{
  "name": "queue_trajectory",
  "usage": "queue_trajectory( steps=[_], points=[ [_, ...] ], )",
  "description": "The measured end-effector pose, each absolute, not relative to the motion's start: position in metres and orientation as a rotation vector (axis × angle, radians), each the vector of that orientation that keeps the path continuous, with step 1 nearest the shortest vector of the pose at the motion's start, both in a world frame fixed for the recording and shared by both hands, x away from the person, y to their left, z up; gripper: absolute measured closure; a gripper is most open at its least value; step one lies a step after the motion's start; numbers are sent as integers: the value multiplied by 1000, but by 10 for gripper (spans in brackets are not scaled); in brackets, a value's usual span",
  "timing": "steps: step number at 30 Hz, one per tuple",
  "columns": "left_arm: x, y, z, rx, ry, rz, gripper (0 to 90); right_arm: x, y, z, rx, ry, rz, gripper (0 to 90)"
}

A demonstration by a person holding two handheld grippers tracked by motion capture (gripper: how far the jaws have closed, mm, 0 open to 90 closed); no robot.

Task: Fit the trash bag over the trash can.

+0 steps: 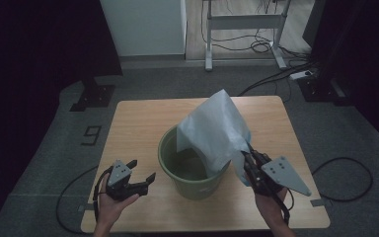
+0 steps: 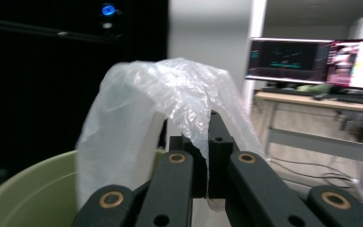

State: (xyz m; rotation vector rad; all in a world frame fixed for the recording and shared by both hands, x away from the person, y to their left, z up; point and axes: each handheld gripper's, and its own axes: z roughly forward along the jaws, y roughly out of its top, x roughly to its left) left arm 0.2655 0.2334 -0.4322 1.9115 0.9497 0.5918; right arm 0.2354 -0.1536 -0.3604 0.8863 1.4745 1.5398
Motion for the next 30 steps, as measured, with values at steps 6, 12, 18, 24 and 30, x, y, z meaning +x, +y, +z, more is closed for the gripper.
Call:
queue_trajectory(
  steps=[6, 12, 18, 24, 30],
  points=[
    [258, 227, -420, 1905, 902, 591, 189, 237, -144, -368, 876, 1545, 1542, 889],
    [257, 223, -417, 1906, 891, 587, 190, 221, -163, -363, 868, 1516, 1560, 889],
    [257, 218, -412, 1903, 878, 591, 190, 216, -163, -353, 807, 1525, 1595, 889],
    [256, 215, -406, 1883, 855, 584, 190, 228, -138, -359, 752, 1623, 1598, 889],
    [254, 207, -401, 1885, 826, 577, 190, 238, -126, -376, 806, 1682, 1624, 889]
  ],
)
